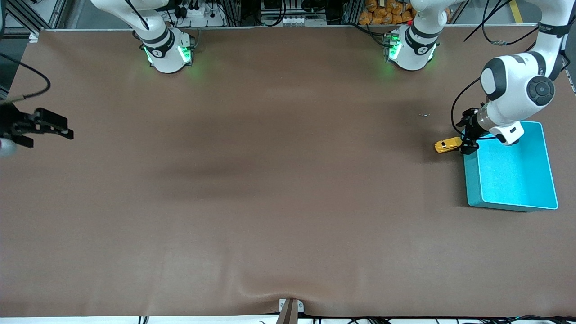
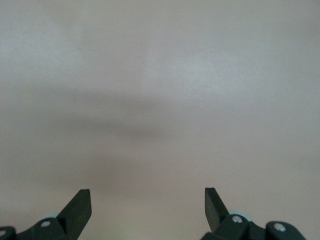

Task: Wind and store yellow beetle car
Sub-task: 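Close the left gripper on the yellow car beside the bin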

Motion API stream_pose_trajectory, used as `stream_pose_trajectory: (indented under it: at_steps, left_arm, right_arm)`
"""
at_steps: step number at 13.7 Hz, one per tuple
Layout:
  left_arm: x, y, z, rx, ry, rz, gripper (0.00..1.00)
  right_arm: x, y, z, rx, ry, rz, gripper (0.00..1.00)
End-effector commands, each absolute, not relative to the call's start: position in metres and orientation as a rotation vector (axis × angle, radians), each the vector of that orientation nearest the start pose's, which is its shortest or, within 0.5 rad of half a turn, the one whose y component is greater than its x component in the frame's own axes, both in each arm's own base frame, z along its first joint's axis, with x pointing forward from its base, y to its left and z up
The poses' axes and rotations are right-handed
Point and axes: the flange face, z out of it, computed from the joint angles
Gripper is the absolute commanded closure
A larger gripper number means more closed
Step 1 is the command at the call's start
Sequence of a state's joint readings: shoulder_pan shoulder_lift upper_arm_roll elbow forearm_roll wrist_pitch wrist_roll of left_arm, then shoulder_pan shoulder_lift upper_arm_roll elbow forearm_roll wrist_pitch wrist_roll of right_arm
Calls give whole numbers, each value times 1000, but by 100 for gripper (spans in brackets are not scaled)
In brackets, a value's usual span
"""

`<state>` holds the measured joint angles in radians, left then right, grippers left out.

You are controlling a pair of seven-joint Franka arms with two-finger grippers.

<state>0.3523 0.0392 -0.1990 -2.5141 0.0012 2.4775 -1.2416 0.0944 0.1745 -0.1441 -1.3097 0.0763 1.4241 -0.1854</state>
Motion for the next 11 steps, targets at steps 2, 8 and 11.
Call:
stream_pose_trajectory:
  at_steps: [2, 8, 11]
  left_arm:
    - [454, 78, 233, -2371, -2065, 53, 0]
    - [453, 77, 207, -2379, -2064, 72, 0]
    - [450, 79, 197, -2377, -2073, 70, 0]
  right_arm:
    - [563, -11, 643, -3094, -116, 47, 0]
    - [537, -11, 653, -3098, -131, -48, 0]
    - [538, -12, 658, -3104, -129, -60, 0]
